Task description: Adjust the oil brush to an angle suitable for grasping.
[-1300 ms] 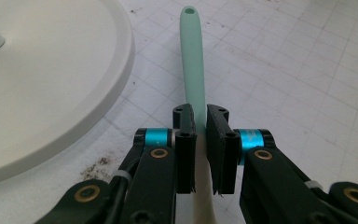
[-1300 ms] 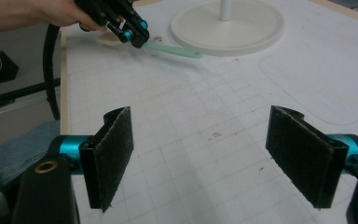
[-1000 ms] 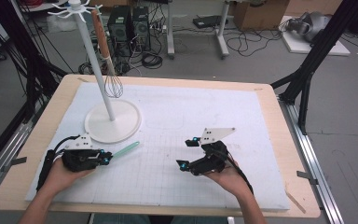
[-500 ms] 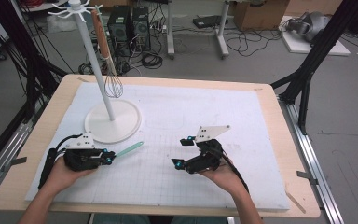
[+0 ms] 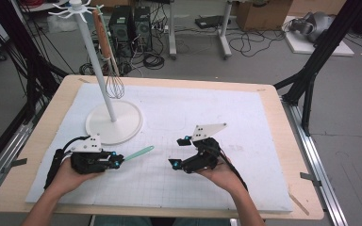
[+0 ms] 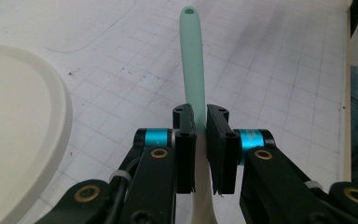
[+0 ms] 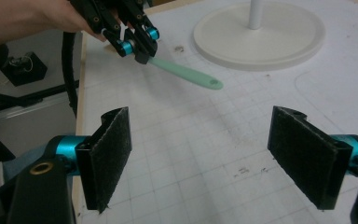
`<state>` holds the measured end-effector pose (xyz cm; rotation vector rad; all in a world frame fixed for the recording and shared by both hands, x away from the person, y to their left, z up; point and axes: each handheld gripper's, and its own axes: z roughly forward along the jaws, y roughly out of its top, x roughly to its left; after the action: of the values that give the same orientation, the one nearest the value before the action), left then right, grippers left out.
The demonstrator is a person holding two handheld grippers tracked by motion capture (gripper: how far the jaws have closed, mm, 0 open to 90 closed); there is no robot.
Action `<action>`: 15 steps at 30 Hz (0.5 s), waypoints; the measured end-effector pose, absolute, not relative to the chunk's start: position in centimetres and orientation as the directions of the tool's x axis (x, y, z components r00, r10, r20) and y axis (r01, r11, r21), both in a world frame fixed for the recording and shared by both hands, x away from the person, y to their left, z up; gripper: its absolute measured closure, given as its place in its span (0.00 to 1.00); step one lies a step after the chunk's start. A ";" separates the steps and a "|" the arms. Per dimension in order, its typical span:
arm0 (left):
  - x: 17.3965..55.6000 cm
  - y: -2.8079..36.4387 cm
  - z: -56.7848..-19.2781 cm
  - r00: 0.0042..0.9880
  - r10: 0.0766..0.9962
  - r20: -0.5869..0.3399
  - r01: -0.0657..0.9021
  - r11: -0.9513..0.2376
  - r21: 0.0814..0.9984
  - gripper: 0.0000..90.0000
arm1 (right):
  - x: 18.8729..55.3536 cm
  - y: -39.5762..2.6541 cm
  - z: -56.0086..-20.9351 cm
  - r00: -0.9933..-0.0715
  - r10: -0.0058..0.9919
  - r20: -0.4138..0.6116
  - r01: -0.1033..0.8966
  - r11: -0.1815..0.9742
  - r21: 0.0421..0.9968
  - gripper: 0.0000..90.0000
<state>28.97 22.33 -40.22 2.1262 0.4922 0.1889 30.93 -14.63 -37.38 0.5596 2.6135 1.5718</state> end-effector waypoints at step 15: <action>28.8 21.4 -39.2 0.925 0.378 -0.043 0.241 -0.496 0.834 0.91 | 32.4 -13.3 -36.4 -0.940 0.307 0.149 0.275 0.422 0.864 0.24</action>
<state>28.75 21.38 -39.18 2.1136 0.4404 0.1786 32.35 -13.27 -36.40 0.5368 2.6223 1.5840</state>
